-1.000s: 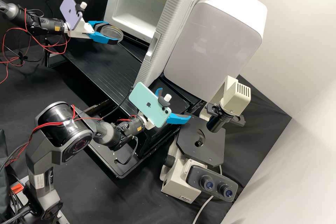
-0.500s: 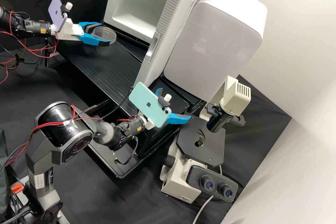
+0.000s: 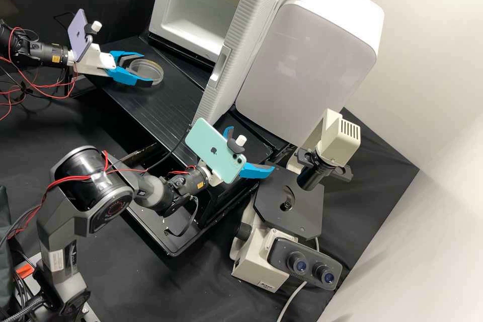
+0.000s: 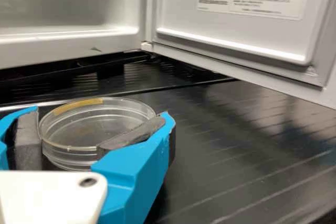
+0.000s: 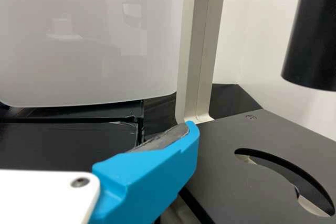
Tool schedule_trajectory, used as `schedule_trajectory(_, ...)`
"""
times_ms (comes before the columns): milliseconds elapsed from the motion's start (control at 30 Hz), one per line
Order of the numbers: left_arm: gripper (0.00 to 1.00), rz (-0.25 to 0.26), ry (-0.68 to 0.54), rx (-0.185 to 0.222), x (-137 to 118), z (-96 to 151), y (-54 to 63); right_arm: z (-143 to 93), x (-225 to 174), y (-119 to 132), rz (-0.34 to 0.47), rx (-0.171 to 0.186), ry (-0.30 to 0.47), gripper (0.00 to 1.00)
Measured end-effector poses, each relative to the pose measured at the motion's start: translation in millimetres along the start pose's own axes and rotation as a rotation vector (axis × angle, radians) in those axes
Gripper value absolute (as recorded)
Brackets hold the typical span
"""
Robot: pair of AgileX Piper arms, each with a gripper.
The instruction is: Take the petri dish out of the incubator
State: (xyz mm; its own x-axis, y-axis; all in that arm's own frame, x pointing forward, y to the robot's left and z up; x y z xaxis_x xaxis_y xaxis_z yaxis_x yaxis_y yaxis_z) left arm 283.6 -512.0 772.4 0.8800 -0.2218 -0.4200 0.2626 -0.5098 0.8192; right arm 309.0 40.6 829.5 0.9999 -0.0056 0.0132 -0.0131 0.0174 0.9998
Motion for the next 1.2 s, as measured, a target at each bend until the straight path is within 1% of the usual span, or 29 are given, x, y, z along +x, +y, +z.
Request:
schedule_trajectory(167,0.0,-0.02,-0.043,0.024,-1,9,-4.5,0,0,0,0.0,0.0,0.0,1.0)
schedule_trajectory(300,0.0,-0.037,-0.078,0.056,0,14,-6.9,0,0,0,0.0,0.0,0.0,1.0)
schedule_trajectory(400,0.0,-0.044,-0.088,0.064,-1,15,-8.1,0,0,0,0.0,0.0,0.0,1.0)
schedule_trajectory(433,1.0,-0.045,-0.089,0.064,-1,15,-8.2,0,0,0,0.0,0.0,0.0,1.0)
schedule_trajectory(533,1.0,-0.051,-0.099,0.067,-1,17,-9.2,0,0,0,0.0,0.0,0.0,1.0)
schedule_trajectory(667,1.0,-0.059,-0.107,0.055,-1,17,-9.8,0,0,0,0.0,0.0,0.0,1.0)
schedule_trajectory(833,1.0,-0.061,-0.107,0.02,-1,17,-9.9,0,0,0,0.0,0.0,0.0,1.0)
schedule_trajectory(1133,1.0,-0.059,-0.107,-0.009,0,18,-8.7,0,0,0,0.0,0.0,0.0,1.0)
schedule_trajectory(1200,1.0,-0.059,-0.107,-0.009,0,18,-8.7,0,0,0,0.0,0.0,0.0,1.0)
